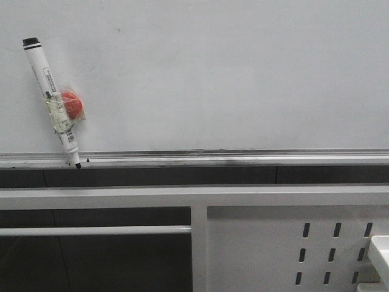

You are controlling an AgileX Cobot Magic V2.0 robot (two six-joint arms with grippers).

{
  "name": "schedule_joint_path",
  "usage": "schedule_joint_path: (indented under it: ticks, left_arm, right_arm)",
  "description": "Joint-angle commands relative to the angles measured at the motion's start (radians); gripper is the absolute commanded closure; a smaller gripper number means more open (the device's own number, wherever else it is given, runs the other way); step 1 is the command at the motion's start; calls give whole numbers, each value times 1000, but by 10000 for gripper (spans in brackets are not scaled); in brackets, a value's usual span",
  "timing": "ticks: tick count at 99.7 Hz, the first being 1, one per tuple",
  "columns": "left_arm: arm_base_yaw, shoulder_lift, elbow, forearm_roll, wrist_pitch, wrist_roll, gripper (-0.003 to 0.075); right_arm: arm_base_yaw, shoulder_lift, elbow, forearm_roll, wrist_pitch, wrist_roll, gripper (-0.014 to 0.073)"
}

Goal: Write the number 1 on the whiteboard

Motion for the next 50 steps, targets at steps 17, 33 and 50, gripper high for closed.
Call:
schedule_joint_path:
  ticks: [17, 33, 50]
  left_arm:
    - [2, -16, -4, -19, 67, -3, 740]
    - [0, 47, -130, -70, 224, -3, 740]
    - [0, 164, -235, -106, 136, -3, 740]
  right_arm:
    - [-6, -18, -33, 47, -103, 238, 663]
    - [18, 35, -273, 47, 466, 380, 663]
    - [45, 162, -437, 45, 524, 380, 663]
